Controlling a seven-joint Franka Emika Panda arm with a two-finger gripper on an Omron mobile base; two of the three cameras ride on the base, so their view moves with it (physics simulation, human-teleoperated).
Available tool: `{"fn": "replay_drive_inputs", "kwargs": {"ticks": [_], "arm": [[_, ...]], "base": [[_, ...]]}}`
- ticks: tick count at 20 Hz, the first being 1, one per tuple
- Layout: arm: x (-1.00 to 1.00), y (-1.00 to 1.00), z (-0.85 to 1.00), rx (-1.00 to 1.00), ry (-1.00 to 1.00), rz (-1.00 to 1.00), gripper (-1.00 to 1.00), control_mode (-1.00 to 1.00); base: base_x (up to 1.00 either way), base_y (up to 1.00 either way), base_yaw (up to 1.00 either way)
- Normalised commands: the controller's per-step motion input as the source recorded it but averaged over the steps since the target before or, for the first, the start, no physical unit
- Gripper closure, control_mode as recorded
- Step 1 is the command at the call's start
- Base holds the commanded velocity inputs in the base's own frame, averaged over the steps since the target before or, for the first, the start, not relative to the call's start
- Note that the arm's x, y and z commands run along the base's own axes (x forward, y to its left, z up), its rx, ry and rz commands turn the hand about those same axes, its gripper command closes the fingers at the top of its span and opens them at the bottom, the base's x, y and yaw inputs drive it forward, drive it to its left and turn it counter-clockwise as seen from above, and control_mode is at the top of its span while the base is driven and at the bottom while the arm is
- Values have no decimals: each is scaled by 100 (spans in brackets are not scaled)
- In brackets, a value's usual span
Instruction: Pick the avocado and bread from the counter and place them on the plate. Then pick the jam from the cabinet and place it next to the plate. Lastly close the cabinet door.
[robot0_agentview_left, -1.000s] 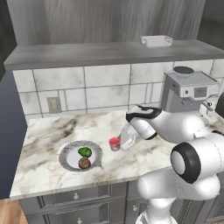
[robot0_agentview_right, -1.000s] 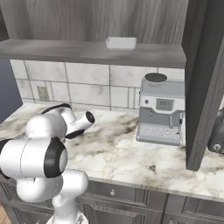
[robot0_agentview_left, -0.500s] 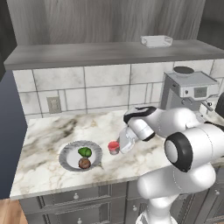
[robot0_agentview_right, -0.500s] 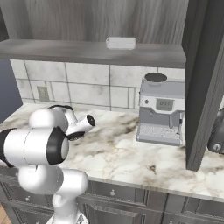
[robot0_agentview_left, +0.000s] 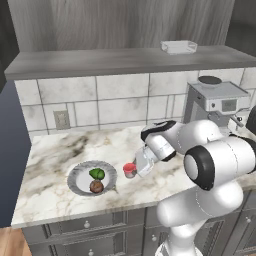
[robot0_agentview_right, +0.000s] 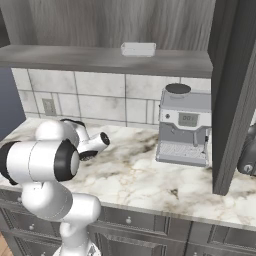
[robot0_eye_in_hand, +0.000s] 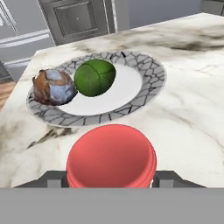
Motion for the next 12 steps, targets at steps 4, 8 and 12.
{"fn": "replay_drive_inputs", "kwargs": {"ticks": [4, 8, 12], "arm": [[0, 0, -5, 0, -5, 1, 100, -100], [-3, 0, -6, -1, -6, 0, 100, -100], [-12, -1, -5, -8, -7, 0, -100, -100]], "base": [[0, 0, 0], [0, 0, 0], [0, 0, 0]]}}
